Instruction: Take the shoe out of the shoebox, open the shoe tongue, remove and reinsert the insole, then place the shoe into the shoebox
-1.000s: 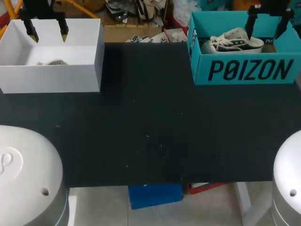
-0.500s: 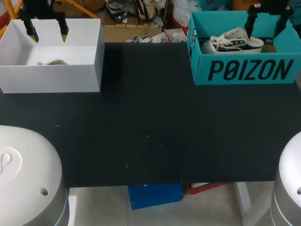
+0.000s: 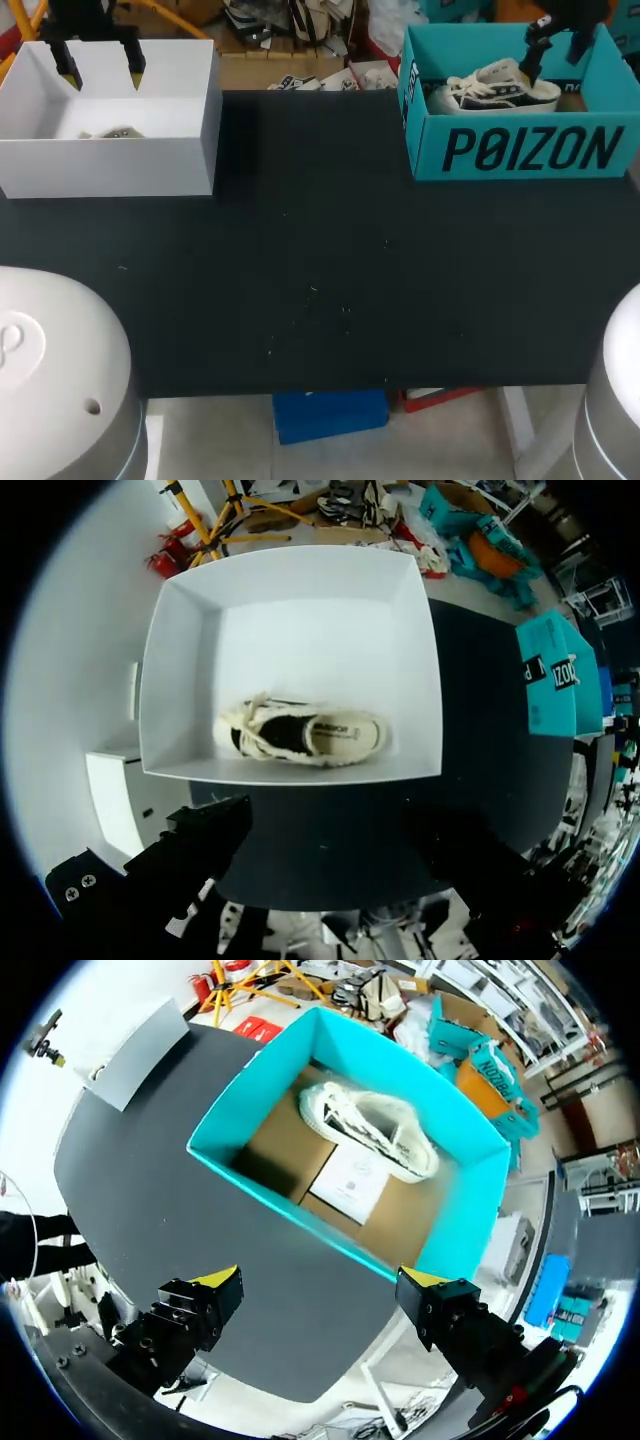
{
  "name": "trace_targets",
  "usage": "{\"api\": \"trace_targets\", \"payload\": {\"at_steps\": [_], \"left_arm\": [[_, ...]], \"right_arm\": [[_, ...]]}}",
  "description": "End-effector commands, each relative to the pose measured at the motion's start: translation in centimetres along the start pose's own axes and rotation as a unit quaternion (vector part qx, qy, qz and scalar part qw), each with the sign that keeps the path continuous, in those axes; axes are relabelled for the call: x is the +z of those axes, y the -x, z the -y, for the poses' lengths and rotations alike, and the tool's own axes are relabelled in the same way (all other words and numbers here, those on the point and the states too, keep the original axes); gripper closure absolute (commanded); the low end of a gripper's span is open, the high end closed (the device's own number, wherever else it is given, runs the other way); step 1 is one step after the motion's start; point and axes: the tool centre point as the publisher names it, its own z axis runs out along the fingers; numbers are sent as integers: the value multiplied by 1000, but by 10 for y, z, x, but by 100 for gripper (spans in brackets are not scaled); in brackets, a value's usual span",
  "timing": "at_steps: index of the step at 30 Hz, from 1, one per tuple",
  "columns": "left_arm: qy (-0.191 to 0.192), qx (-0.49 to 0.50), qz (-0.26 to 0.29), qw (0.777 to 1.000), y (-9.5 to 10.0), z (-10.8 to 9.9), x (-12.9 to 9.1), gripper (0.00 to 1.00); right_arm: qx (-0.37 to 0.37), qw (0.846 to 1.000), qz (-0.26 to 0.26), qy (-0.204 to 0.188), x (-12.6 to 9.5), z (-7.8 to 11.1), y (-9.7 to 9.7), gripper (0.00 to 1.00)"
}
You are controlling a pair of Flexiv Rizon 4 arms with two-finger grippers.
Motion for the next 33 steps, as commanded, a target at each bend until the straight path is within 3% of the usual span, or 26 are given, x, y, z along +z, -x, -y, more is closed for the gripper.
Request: {"api": "trace_targets", "payload": {"at_steps": [1, 5, 10, 14, 17, 19, 28, 33], "left_arm": [[1, 0, 1, 1000, 0, 0, -1, 0], [1, 0, 1, 1000, 0, 0, -1, 0], [1, 0, 1, 1000, 0, 0, -1, 0], [1, 0, 1, 1000, 0, 0, -1, 0], [1, 0, 1, 1000, 0, 0, -1, 0], [1, 0, 1, 1000, 0, 0, -1, 0], [1, 0, 1, 1000, 0, 0, -1, 0], [1, 0, 1, 1000, 0, 0, -1, 0]], "right_arm": [[-160, 986, 27, 49, 0, 8, -3, 0], [-160, 986, 27, 49, 0, 8, -3, 0], [-263, 962, 11, 72, -1, -16, 5, 0], [-344, 937, 0, 63, -3, -31, 16, 0], [-417, 907, -24, 57, -4, -40, 21, 0], [-456, 890, -19, 20, -5, -43, 24, 0], [-459, 888, -20, 20, -3, -44, 22, 0], [-456, 890, -7, 25, 10, -57, 28, 0]]}}
